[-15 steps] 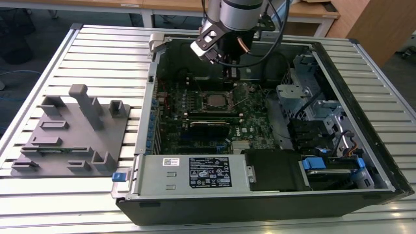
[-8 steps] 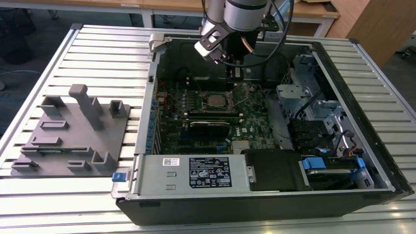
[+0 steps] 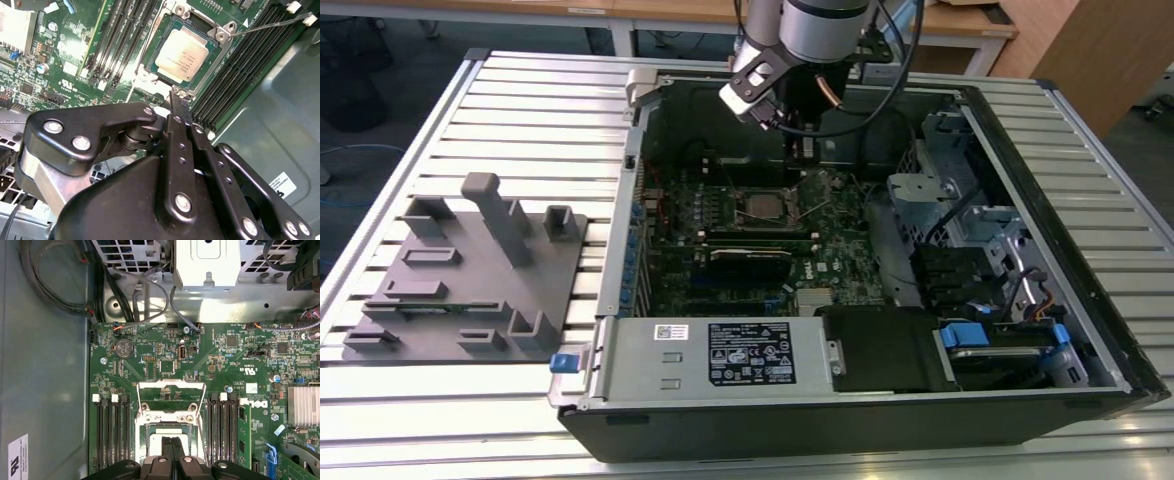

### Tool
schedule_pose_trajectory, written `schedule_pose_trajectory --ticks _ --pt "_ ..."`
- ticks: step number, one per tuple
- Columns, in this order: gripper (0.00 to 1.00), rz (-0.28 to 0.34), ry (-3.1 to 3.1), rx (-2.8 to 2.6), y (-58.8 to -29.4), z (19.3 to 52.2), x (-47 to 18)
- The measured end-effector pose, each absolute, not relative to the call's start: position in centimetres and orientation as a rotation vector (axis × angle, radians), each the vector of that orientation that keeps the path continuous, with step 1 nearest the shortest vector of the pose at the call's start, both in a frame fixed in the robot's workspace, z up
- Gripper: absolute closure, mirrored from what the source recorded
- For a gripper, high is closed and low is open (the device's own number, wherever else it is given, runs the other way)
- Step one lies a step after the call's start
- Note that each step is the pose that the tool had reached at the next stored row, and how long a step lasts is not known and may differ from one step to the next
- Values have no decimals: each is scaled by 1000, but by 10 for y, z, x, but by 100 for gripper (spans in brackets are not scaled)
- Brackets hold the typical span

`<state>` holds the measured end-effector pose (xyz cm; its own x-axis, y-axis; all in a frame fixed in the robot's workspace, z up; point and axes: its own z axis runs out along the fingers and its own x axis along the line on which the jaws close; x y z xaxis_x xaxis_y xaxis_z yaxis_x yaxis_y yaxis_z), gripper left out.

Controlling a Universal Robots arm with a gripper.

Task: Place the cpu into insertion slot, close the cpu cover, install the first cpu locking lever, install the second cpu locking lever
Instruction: 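Close the cpu cover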

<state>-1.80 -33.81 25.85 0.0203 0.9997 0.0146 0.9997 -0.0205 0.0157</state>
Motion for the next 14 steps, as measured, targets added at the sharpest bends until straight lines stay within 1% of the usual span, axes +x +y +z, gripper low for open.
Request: schedule_pose_trajectory --ticks 14 --pt "90 33 2198 2243 -338 264 -18"
